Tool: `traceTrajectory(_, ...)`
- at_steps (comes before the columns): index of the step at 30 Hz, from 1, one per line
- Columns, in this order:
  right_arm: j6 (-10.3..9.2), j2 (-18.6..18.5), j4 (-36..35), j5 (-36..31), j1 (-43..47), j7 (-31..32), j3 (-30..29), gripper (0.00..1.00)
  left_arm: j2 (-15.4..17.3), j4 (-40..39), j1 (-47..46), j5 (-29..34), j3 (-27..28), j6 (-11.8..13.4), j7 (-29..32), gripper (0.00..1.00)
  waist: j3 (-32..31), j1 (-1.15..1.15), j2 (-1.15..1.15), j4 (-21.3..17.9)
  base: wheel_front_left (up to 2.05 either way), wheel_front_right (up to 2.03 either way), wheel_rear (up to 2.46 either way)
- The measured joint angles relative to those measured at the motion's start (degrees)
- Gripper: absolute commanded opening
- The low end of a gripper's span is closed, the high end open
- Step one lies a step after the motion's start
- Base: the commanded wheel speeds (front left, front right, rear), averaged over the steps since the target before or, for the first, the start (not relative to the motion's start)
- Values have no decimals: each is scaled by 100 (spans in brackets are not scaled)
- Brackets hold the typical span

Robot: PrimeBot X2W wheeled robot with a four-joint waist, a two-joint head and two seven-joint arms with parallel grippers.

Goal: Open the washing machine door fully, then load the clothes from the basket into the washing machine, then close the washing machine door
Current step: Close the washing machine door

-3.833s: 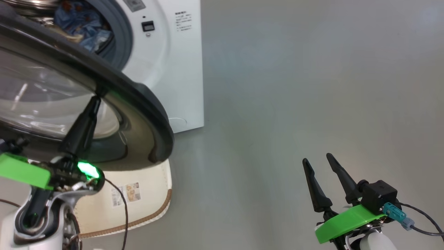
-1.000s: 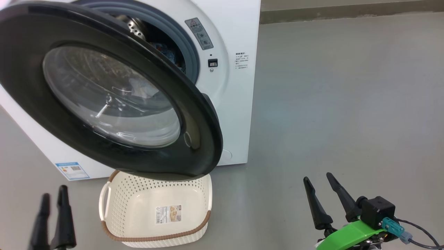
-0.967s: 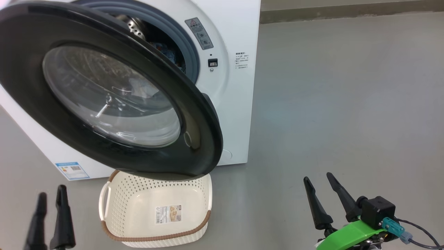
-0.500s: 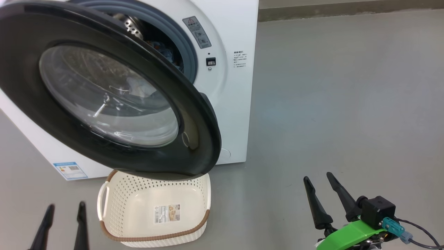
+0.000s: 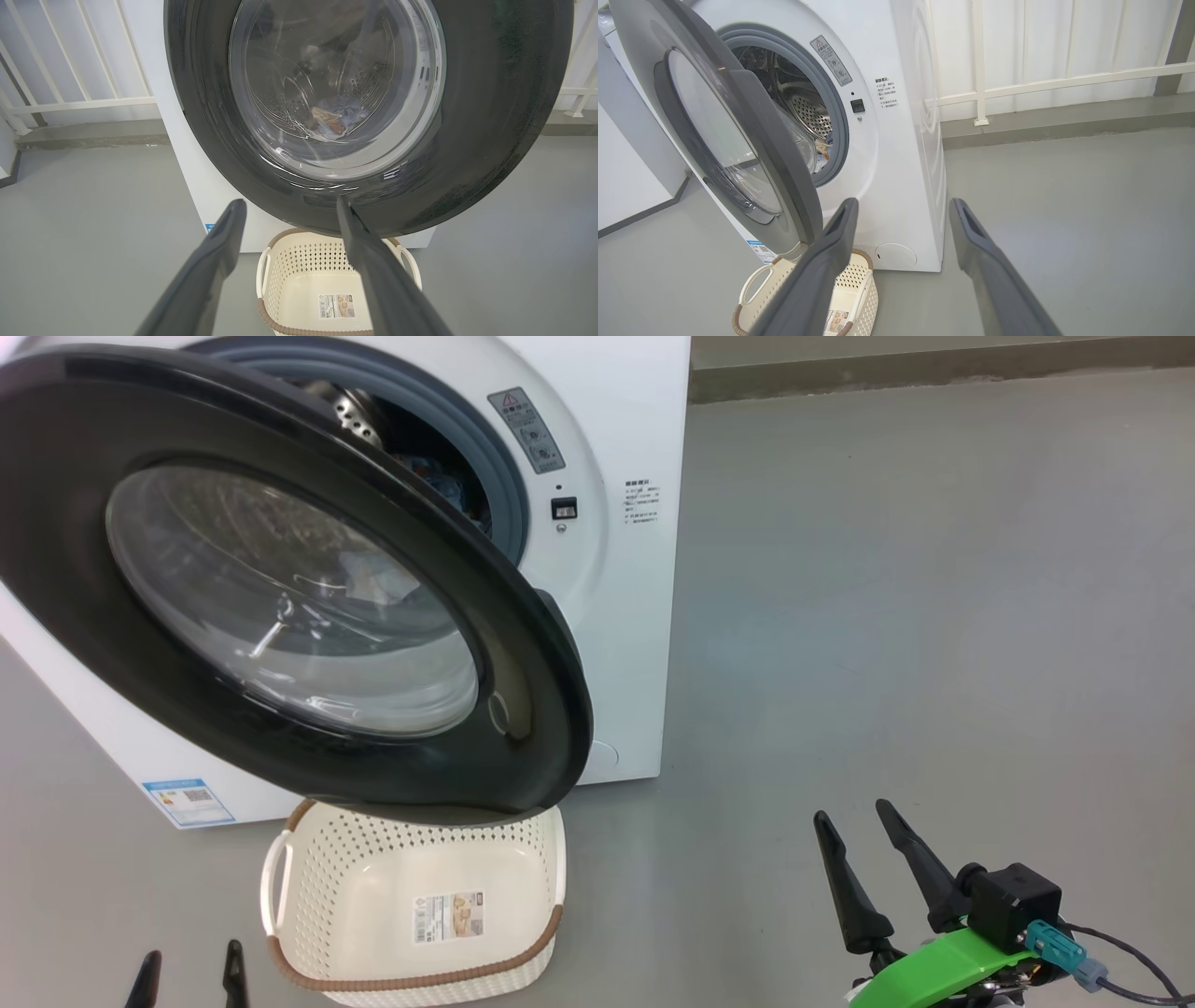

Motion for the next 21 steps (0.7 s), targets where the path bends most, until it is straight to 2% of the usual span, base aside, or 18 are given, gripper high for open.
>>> traceTrajectory(20, 0, 0, 34, -4, 0, 0, 34, 100, -80, -47, 1, 96, 159, -58, 0, 100, -38, 0, 0, -32, 0, 0, 0)
traceTrajectory(21, 0, 0, 37, -4, 0, 0, 30, 92, -80, -51, 1, 96, 160, -81, 0, 100, -37, 0, 0, -30, 0, 0, 0)
